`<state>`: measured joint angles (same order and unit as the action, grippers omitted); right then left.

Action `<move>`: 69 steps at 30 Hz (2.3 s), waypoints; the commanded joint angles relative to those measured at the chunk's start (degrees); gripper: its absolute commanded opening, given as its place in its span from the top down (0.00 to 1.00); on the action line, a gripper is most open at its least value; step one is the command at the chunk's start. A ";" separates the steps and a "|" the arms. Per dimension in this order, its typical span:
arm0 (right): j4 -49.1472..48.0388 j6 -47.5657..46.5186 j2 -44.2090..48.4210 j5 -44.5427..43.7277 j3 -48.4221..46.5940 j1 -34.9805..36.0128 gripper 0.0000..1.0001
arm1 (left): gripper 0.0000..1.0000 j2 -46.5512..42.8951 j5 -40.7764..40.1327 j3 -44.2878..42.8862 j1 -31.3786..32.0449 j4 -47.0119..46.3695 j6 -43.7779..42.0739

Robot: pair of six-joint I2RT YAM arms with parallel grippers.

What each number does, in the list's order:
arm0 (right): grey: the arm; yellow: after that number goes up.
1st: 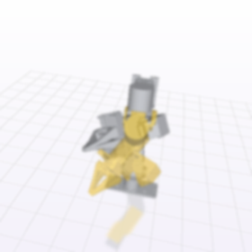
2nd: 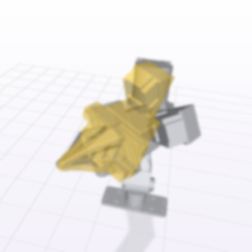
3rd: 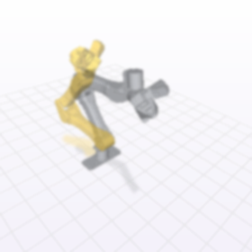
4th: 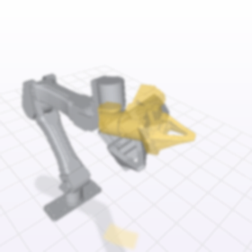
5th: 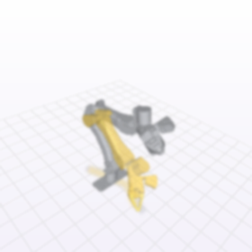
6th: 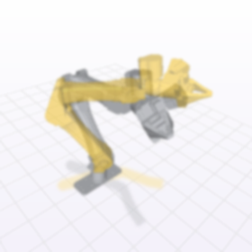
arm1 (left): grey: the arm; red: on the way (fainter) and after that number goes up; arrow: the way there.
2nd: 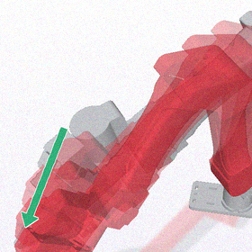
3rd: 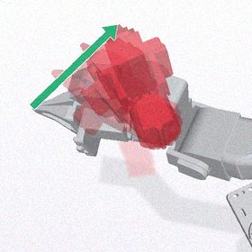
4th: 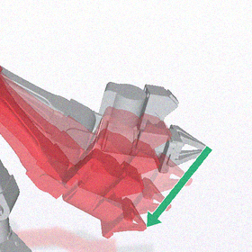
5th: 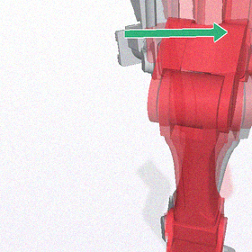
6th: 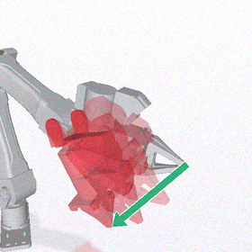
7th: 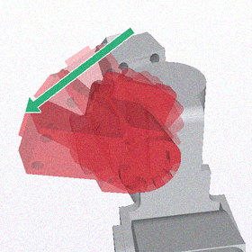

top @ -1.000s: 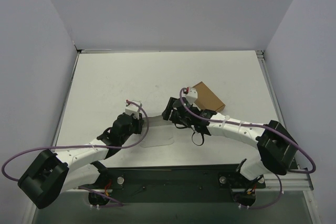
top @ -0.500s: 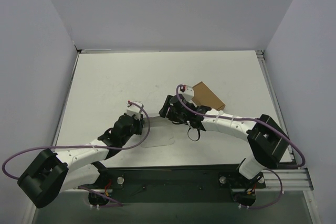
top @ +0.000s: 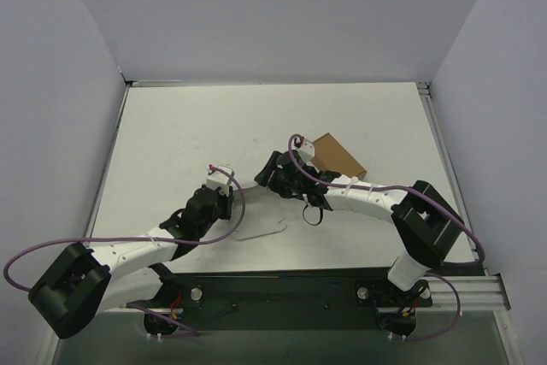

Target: Fold the paper box

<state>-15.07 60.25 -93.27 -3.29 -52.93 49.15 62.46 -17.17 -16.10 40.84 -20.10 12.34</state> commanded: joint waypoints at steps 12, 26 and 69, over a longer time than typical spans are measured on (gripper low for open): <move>-17.36 14.10 -1.03 1.19 6.96 -1.42 0.81 | 0.68 -0.23 -0.14 -0.42 1.70 -3.19 -1.09; -26.68 20.35 -1.82 -4.18 11.44 -0.81 1.00 | 0.68 2.93 -2.34 -1.83 4.42 -3.55 -0.65; -1.98 0.04 7.41 -12.71 17.07 1.39 0.55 | 0.86 12.16 9.70 -8.69 -3.31 -3.28 1.64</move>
<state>-16.10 61.17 -84.58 -16.25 -35.31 51.64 73.54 -8.93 -24.01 37.65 -21.34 14.35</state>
